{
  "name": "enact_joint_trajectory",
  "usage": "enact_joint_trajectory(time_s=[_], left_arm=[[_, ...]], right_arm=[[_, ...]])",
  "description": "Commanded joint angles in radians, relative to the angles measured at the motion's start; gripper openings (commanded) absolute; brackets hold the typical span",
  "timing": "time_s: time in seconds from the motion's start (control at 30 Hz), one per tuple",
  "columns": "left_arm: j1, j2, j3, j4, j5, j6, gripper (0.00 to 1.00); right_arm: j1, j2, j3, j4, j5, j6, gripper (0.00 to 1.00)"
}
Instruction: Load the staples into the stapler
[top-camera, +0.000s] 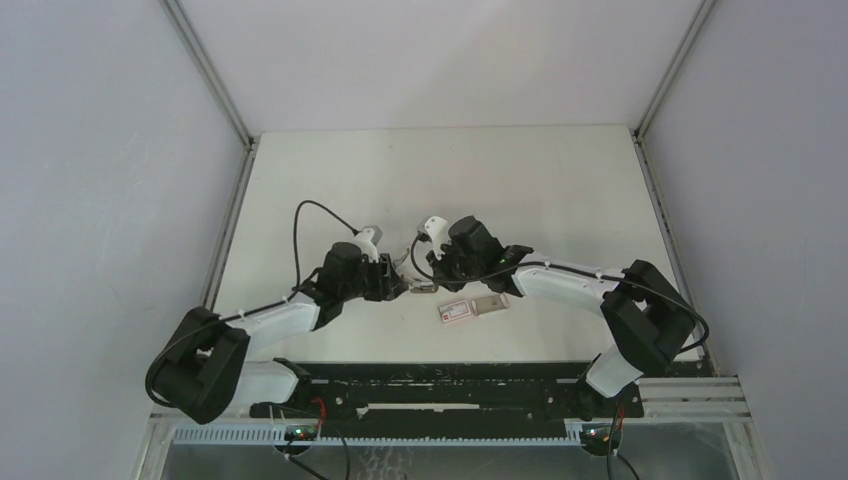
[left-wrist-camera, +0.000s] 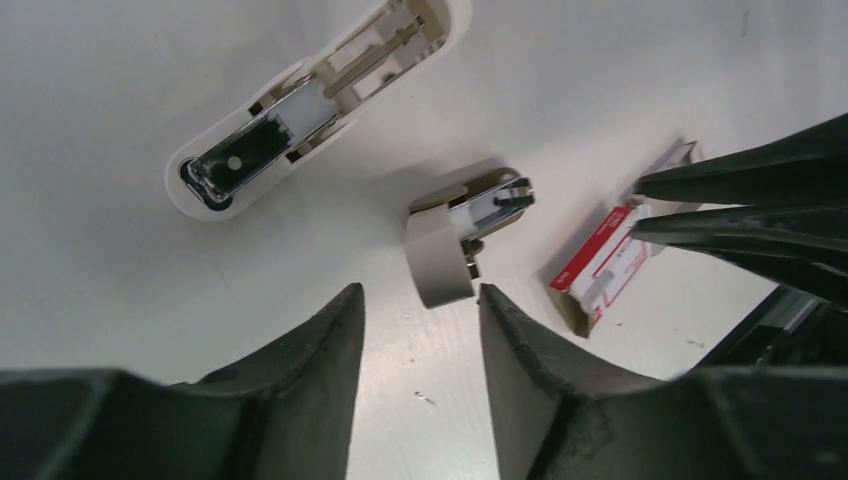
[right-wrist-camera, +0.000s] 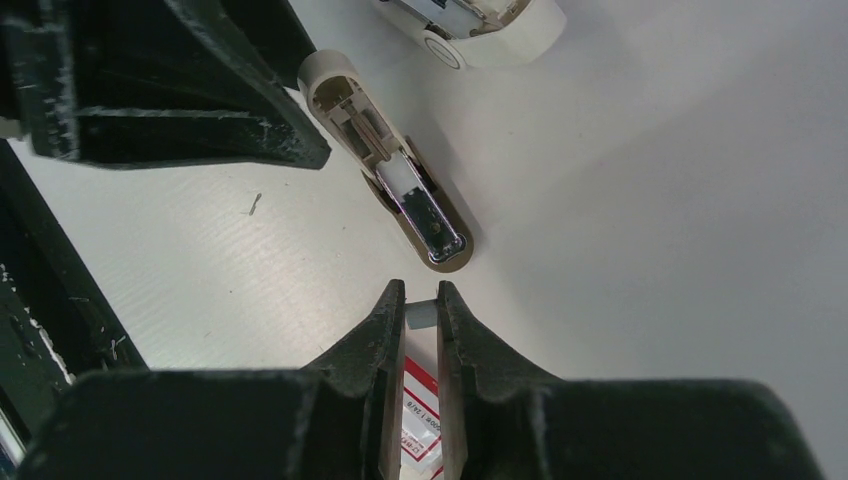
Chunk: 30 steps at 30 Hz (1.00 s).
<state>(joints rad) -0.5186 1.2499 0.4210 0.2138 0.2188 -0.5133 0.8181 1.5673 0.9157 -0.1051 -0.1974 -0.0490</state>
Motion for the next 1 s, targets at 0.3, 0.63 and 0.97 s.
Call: enact_joint_trajectory(time_s=[0.3, 0.63, 0.97], left_arm=[[0.015, 0.163, 0.175, -0.020, 0.118, 0.198, 0.21], [0.015, 0.135, 0.139, 0.018, 0.157, 0.229, 0.37], [0.015, 0.123, 0.145, 0.045, 0.104, 0.264, 0.61]], right_arm=[[0.010, 0.027, 0.022, 0.064, -0.037, -0.014, 0.12], [0.007, 0.020, 0.021, 0.050, -0.033, -0.011, 0.12], [0.007, 0.023, 0.022, 0.055, -0.009, 0.008, 0.12]])
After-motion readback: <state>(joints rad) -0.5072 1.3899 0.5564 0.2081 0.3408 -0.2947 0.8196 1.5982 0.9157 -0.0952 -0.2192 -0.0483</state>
